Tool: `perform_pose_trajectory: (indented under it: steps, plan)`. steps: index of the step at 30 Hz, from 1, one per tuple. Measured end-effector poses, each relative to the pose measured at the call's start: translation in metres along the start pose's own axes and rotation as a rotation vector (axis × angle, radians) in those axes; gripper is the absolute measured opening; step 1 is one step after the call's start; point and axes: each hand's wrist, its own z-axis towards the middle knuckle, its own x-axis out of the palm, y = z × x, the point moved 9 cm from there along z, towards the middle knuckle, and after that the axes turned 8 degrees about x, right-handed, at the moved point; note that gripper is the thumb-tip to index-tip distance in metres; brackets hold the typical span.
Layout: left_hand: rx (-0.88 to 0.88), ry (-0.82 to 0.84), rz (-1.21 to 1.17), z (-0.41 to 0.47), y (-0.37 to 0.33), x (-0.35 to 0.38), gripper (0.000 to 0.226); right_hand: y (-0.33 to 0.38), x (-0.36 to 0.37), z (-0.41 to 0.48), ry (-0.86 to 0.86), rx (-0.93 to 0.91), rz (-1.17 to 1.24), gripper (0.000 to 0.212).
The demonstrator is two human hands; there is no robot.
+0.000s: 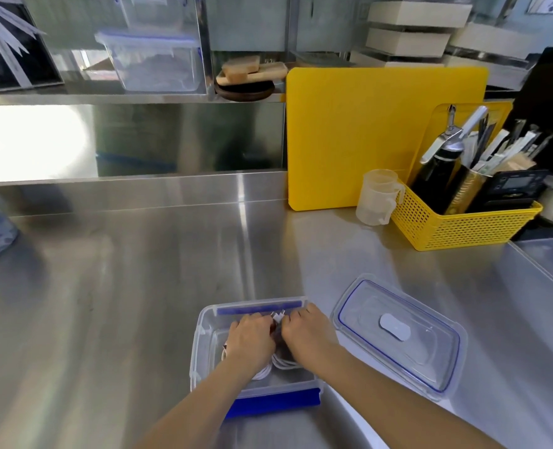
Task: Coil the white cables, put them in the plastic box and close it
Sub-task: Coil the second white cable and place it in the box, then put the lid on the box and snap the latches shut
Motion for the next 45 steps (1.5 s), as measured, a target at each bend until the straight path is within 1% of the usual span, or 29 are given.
perform_pose_trajectory:
  steps: [3, 6, 10, 11, 12, 14, 15, 16, 17, 18, 19, 20, 22, 23, 24, 28, 30, 32, 34, 35, 37, 38, 40, 42, 43, 44, 45]
  plan:
    - [0.044, 0.018, -0.017, 0.000, 0.000, 0.002, 0.024, 0.003, 0.001, 0.000, 0.010, -0.048, -0.042, 0.023]
    - [0.085, 0.077, -0.022, 0.001, -0.002, 0.001, 0.025, 0.002, 0.000, -0.001, 0.037, -0.081, -0.025, 0.025]
    - [0.076, 0.225, 0.071, 0.003, -0.002, -0.011, 0.026, -0.006, -0.014, -0.004, 0.051, -0.096, 0.122, 0.030]
    - [0.074, 0.247, 0.122, 0.003, -0.004, -0.020, 0.027, -0.010, -0.019, -0.003, 0.022, -0.087, 0.181, 0.028]
    - [0.075, 0.232, 0.174, 0.005, -0.008, -0.033, 0.028, -0.014, -0.027, -0.003, -0.037, -0.083, 0.239, 0.025]
    - [0.079, 0.104, 0.243, 0.010, -0.020, -0.061, 0.032, -0.025, -0.040, -0.004, -0.166, -0.063, 0.299, 0.017]
    - [0.094, 0.010, 0.245, 0.011, -0.027, -0.074, 0.033, -0.031, -0.044, -0.005, -0.214, -0.050, 0.309, 0.019]
    - [0.129, -0.100, 0.235, 0.011, -0.035, -0.085, 0.032, -0.039, -0.049, -0.005, -0.274, -0.013, 0.314, 0.021]
    - [0.193, -0.228, 0.202, 0.011, -0.044, -0.092, 0.031, -0.049, -0.055, -0.007, -0.344, 0.034, 0.312, 0.019]
    - [0.260, -0.306, 0.180, 0.012, -0.051, -0.094, 0.033, -0.059, -0.057, -0.009, -0.393, 0.075, 0.316, 0.011]
    - [0.297, -0.326, 0.162, 0.015, -0.056, -0.090, 0.039, -0.070, -0.056, -0.011, -0.439, 0.113, 0.331, 0.008]
    - [0.317, -0.311, 0.151, 0.019, -0.060, -0.082, 0.048, -0.082, -0.050, -0.014, -0.450, 0.166, 0.351, 0.020]
    - [0.313, -0.158, 0.171, 0.030, -0.066, -0.058, 0.063, -0.105, -0.033, -0.021, -0.400, 0.265, 0.349, 0.041]
    - [0.317, -0.094, 0.196, 0.036, -0.070, -0.047, 0.067, -0.115, -0.024, -0.026, -0.366, 0.298, 0.339, 0.049]
    - [0.329, -0.067, 0.216, 0.041, -0.076, -0.040, 0.070, -0.125, -0.015, -0.032, -0.326, 0.340, 0.334, 0.053]
    - [0.342, 0.068, 0.278, 0.061, -0.106, -0.015, 0.078, -0.172, 0.021, -0.061, -0.195, 0.543, 0.320, 0.059]
    - [0.341, 0.149, 0.312, 0.070, -0.122, -0.001, 0.081, -0.191, 0.040, -0.078, -0.142, 0.633, 0.340, 0.058]
    - [0.340, 0.214, 0.337, 0.076, -0.135, 0.012, 0.084, -0.206, 0.056, -0.093, -0.118, 0.699, 0.417, 0.056]
    - [0.329, 0.263, 0.339, 0.082, -0.142, 0.026, 0.087, -0.218, 0.066, -0.108, -0.094, 0.771, 0.420, 0.054]
    - [0.316, 0.285, 0.329, 0.085, -0.144, 0.033, 0.088, -0.225, 0.071, -0.117, -0.096, 0.821, 0.393, 0.054]
    - [0.284, 0.343, 0.289, 0.085, -0.145, 0.048, 0.091, -0.232, 0.090, -0.133, 0.001, 0.901, 0.421, 0.058]
    - [0.259, 0.386, 0.248, 0.083, -0.145, 0.055, 0.093, -0.235, 0.104, -0.140, 0.078, 0.942, 0.482, 0.062]
    - [0.185, 0.464, 0.140, 0.081, -0.141, 0.069, 0.098, -0.236, 0.124, -0.152, 0.155, 1.028, 0.599, 0.068]
    - [0.133, 0.495, 0.093, 0.084, -0.140, 0.073, 0.095, -0.234, 0.128, -0.153, 0.167, 1.064, 0.673, 0.072]
    - [0.128, 0.494, 0.077, 0.087, -0.142, 0.070, 0.086, -0.233, 0.127, -0.152, 0.175, 1.071, 0.723, 0.073]
    - [0.119, 0.497, 0.043, 0.088, -0.145, 0.064, 0.070, -0.234, 0.127, -0.149, 0.184, 1.085, 0.811, 0.074]
    - [0.110, 0.495, -0.025, 0.090, -0.148, 0.058, 0.049, -0.236, 0.126, -0.146, 0.181, 1.109, 0.944, 0.075]
